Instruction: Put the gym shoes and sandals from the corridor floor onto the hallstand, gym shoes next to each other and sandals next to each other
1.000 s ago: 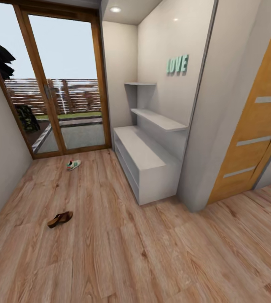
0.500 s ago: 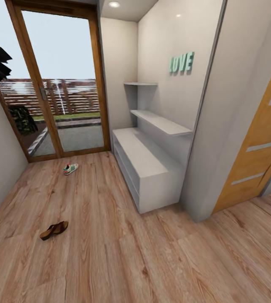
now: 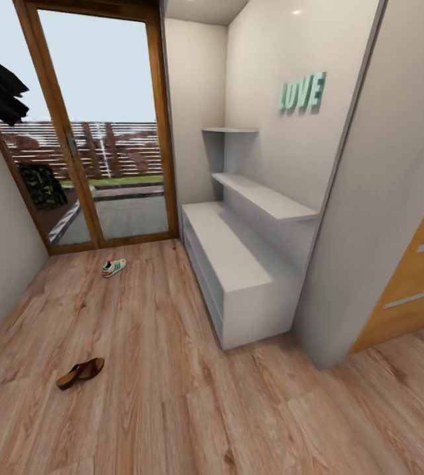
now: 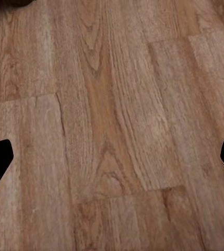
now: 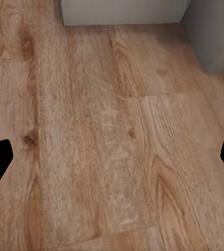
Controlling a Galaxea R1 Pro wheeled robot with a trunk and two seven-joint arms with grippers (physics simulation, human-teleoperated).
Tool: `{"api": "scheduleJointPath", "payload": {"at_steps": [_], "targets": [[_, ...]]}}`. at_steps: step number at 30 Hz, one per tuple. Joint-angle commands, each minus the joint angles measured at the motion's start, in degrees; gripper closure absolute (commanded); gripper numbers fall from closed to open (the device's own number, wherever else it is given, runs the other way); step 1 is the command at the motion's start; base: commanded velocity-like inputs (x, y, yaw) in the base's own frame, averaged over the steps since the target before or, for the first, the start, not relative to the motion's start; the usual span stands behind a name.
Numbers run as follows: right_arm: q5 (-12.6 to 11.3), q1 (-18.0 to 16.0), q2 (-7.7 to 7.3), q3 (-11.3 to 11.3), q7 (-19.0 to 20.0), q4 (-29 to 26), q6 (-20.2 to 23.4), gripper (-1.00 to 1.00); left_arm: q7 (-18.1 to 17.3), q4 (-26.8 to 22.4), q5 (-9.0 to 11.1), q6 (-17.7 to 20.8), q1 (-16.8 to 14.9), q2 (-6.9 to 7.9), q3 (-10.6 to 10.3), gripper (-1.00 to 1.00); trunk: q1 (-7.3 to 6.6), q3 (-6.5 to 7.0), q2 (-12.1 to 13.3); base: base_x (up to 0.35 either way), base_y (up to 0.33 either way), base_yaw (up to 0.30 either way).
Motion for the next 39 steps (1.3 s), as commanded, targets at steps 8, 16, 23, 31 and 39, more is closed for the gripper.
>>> {"api": "scheduleJointPath", "payload": {"at_steps": [8, 16, 23, 31, 39], "targets": [[0.4, 0.0, -0.01, 0.0, 0.0, 0.0, -0.1, -1.0, 0.0, 0.0, 0.5, -0.2, 0.0, 0.02, -0.1, -1.0, 0.03, -0.42, 0.0, 0.32, -0.112, 0.189], [0.3, 0.0, -0.01, 0.0, 0.0, 0.0, -0.1, -1.0, 0.0, 0.0, 0.5, -0.2, 0.0, 0.02, -0.1, -1.0, 0.03, -0.83, 0.0, 0.335, -0.019, 0.21], [0.3, 0.0, -0.01, 0.0, 0.0, 0.0, -0.1, -1.0, 0.0, 0.0, 0.5, -0.2, 0.0, 0.02, -0.1, -1.0, 0.03, -1.19, 0.0, 0.338, 0.028, 0.212], [0.3, 0.0, -0.01, 0.0, 0.0, 0.0, -0.1, -1.0, 0.0, 0.0, 0.5, -0.2, 0.0, 0.02, -0.1, -1.0, 0.03, -1.6, 0.0, 0.333, 0.113, 0.212], [0.4, 0.0, 0.06, 0.0, 0.0, 0.0, -0.1, -1.0, 0.0, 0.0, 0.5, -0.2, 0.0, 0.02, -0.1, -1.0, 0.03, -2.01, 0.0, 0.324, 0.141, 0.209]]}}
